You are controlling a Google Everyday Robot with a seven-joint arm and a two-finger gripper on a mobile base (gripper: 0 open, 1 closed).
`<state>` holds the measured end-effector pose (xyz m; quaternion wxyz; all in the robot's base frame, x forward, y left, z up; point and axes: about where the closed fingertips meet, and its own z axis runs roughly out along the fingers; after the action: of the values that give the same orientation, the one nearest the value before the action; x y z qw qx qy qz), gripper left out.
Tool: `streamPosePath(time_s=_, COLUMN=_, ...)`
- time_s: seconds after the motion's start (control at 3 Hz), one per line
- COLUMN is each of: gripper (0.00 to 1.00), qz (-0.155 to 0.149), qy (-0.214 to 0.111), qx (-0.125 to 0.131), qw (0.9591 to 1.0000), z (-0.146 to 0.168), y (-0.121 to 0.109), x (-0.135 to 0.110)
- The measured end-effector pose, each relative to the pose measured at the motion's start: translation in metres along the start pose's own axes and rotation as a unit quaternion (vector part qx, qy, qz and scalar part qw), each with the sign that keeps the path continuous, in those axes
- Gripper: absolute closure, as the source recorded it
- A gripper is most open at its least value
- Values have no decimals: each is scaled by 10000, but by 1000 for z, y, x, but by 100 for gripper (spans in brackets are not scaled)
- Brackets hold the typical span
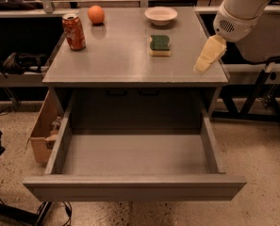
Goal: Place sponge into top drawer
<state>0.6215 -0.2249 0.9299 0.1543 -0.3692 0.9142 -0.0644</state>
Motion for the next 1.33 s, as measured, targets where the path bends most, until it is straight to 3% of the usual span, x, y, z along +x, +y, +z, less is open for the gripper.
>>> streamPosePath(time_s=0.33, gripper=0, qz=171, qy=-126, qx=-10, qw=9998, z=5, y=-6, x=-14)
streamPosePath(time_s=0.67, gripper=0, qz=629, qy=-214, qx=-158, qw=9977, z=19, y=-15, x=-50)
streamPosePath(time_s=1.0, gripper=0, qz=1623, qy=-409, qx=-379, qw=9852, z=31, y=-28, x=-105)
streamPosePath(time_s=1.33, gripper=0, qz=2181, qy=-642, qx=-372, qw=9731, z=27, y=-34, x=-139)
